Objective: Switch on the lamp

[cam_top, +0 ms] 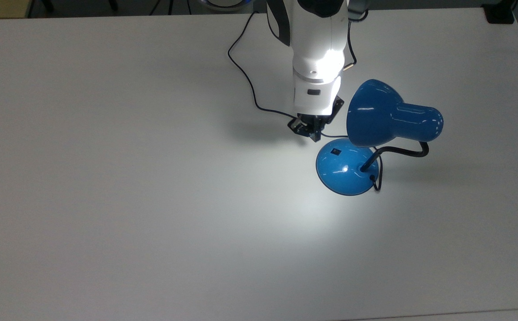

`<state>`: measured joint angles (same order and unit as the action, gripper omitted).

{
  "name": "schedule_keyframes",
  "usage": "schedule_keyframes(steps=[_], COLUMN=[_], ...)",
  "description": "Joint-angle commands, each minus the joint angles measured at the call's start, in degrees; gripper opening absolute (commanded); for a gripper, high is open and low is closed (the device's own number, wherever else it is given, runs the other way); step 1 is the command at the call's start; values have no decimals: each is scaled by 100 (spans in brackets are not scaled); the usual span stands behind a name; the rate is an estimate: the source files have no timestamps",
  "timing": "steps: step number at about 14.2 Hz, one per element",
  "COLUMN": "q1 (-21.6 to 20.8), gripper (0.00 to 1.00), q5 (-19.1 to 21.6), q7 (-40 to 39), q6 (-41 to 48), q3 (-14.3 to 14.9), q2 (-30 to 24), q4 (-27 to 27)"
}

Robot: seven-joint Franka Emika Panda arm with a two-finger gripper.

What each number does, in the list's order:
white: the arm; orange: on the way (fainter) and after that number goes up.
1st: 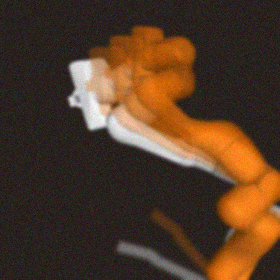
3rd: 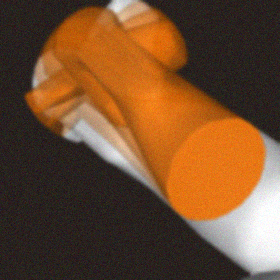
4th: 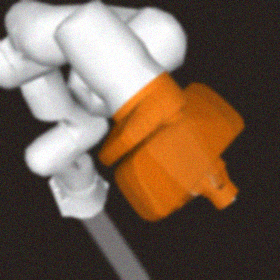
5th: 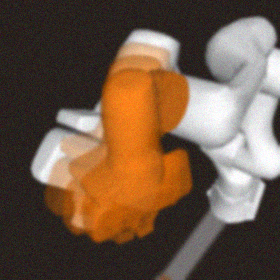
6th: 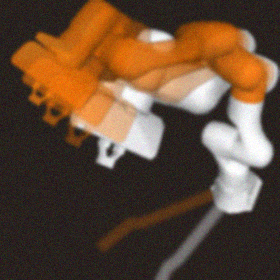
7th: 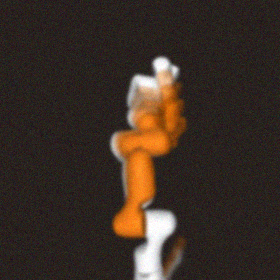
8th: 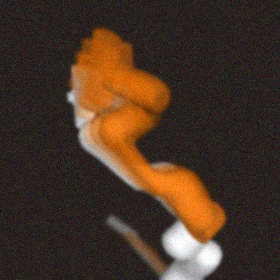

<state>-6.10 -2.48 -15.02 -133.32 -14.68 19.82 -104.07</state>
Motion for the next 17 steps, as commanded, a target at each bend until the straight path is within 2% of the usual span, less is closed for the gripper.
schedule_keyframes(steps=[1,4,5,6,7,8,9,17], q1=[450,478,495,496,496,496,478,548], gripper=[0,3,14,35,69,93,100,100], q5=[29,-7,-120,-269,-410,-455,-464,-411], q7=[490,1138,1315,1430,1597,1781,1931,2258], q6=[1288,2385,2825,3125,3337,3478,3566,3594], q3=[114,824,931,958,976,1011,1037,1055], q2=[-996,-1787,-1928,-1991,-2026,-2035,-2026,-2009], q4=[-201,-114,35,123,229,325,396,625])
